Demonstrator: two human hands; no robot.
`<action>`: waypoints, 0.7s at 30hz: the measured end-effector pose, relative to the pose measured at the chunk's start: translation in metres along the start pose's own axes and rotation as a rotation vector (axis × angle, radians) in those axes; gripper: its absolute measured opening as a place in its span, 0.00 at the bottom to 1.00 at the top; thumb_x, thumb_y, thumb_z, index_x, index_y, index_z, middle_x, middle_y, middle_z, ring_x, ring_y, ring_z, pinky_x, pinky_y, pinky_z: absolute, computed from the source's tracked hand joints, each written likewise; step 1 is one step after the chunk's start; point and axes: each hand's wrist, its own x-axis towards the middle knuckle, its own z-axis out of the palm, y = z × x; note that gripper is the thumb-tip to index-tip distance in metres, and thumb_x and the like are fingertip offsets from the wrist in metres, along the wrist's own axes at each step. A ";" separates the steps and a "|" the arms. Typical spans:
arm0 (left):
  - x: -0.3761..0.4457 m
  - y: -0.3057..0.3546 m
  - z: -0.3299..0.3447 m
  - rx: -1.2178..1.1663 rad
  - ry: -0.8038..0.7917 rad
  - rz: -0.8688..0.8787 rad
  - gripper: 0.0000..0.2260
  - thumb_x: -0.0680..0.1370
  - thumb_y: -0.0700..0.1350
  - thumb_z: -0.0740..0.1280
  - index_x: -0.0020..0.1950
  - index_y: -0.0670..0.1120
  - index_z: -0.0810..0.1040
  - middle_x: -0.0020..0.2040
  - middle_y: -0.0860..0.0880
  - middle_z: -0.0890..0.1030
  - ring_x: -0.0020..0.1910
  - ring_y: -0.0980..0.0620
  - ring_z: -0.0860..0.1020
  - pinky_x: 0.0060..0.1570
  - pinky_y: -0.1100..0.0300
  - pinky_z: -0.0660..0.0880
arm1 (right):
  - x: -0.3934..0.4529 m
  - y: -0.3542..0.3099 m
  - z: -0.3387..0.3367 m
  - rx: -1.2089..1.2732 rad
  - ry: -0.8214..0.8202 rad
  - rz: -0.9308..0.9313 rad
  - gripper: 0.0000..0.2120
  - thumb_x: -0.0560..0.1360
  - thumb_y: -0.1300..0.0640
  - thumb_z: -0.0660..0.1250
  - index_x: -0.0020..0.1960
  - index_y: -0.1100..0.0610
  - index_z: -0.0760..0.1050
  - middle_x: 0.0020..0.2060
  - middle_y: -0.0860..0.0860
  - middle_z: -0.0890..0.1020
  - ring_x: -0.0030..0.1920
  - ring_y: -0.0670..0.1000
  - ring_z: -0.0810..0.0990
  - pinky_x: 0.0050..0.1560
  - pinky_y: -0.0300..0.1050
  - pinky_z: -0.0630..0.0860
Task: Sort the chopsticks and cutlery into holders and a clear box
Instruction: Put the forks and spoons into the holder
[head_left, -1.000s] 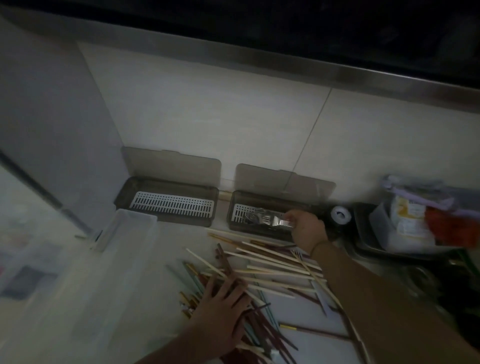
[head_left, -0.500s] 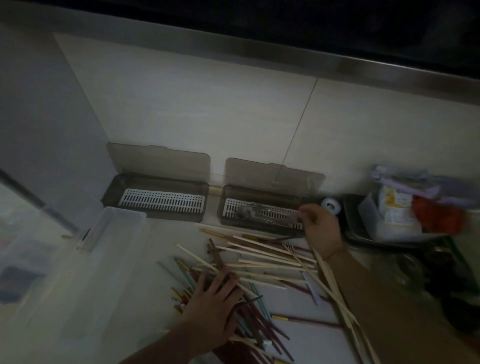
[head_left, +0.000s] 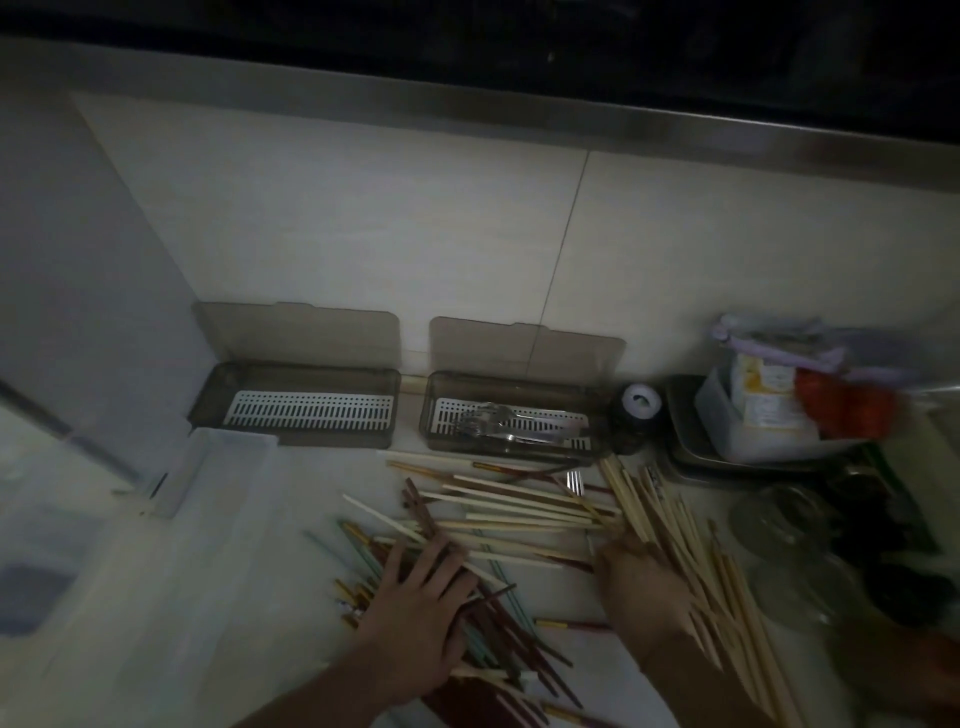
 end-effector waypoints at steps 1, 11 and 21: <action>0.000 0.000 -0.001 0.001 0.003 0.001 0.21 0.71 0.59 0.64 0.63 0.55 0.77 0.67 0.53 0.76 0.71 0.45 0.69 0.65 0.38 0.58 | 0.000 0.000 0.002 0.007 -0.009 0.003 0.21 0.78 0.45 0.47 0.53 0.48 0.78 0.53 0.47 0.80 0.53 0.51 0.79 0.49 0.46 0.78; 0.000 0.002 -0.004 0.010 -0.018 0.006 0.23 0.69 0.59 0.65 0.62 0.54 0.77 0.67 0.51 0.76 0.72 0.45 0.68 0.65 0.38 0.59 | -0.019 -0.004 0.002 0.134 0.032 0.049 0.15 0.76 0.52 0.60 0.61 0.48 0.76 0.62 0.47 0.75 0.59 0.53 0.75 0.50 0.46 0.77; 0.000 0.002 -0.005 0.023 0.000 0.018 0.22 0.69 0.59 0.65 0.61 0.54 0.78 0.67 0.51 0.76 0.71 0.44 0.68 0.65 0.37 0.60 | -0.051 0.012 -0.050 0.116 0.168 -0.009 0.05 0.75 0.52 0.64 0.45 0.47 0.79 0.38 0.46 0.83 0.36 0.47 0.81 0.34 0.40 0.76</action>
